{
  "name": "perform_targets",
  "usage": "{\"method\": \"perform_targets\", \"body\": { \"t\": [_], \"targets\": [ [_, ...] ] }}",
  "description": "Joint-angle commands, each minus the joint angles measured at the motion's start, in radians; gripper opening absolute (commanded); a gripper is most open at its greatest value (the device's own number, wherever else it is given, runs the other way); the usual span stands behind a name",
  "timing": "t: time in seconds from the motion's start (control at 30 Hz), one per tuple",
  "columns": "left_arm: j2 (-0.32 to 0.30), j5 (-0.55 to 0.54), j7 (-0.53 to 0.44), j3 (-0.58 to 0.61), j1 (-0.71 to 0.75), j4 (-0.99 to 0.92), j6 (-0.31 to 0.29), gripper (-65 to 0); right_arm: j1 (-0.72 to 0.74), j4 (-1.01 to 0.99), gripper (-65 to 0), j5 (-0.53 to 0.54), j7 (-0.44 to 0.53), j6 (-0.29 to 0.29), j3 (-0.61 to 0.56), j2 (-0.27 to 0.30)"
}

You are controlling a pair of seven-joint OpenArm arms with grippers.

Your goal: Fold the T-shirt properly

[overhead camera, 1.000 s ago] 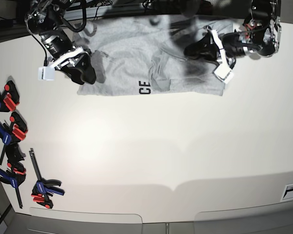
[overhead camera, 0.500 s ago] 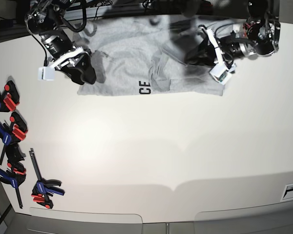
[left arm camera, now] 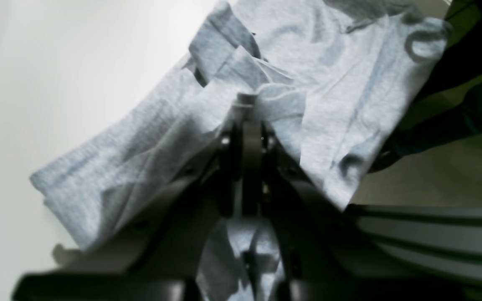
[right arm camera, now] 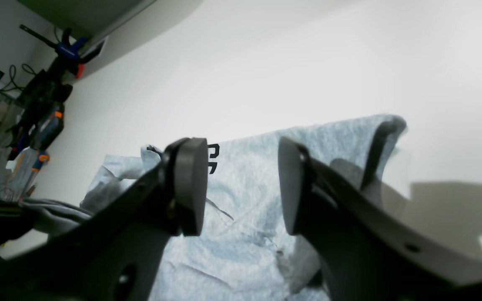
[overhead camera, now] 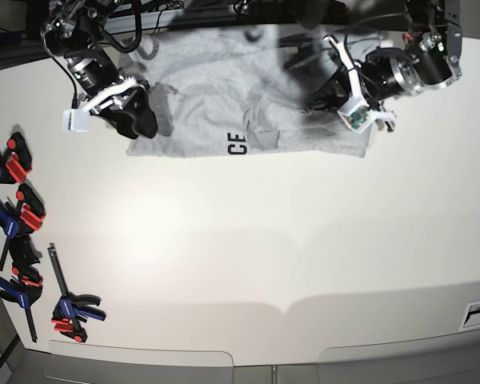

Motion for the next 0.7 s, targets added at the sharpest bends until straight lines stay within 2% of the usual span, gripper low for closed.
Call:
{"method": "perform_targets", "body": {
  "t": [0.0,0.2,0.4,0.47,0.6,0.67],
  "targets": [
    [-0.006,-0.023,-0.015,-0.004,0.006,0.018,-0.006,-65.0,0.003,0.018,-39.2,0.027,0.027,0.009,0.003,0.006],
    [-0.006,-0.220,0.079,-0.004,0.040,0.018,-0.006,-65.0,0.003,0.018,-39.2,0.030,0.027,0.009,0.003,0.006],
    [-0.006,-0.238,0.085,-0.003,0.072,0.018,-0.006,-65.0,0.003,0.018,-39.2,0.030,0.027,0.009,0.003,0.006],
    [-0.006,-0.191,0.053,-0.004,0.072,0.018,-0.006,-65.0,0.003,0.018,-39.2,0.030,0.027,0.009,0.003,0.006],
    [-0.005,0.034,-0.111,-0.004,0.066,0.018,-0.006,-65.0,0.003,0.018,-39.2,0.030,0.027,0.009,0.003,0.005],
    [-0.005,0.111,-0.148,-0.004,0.066,0.018,0.060,-65.0,0.003,0.018,-39.2,0.030,0.027,0.009,0.003,0.005]
  ]
}}
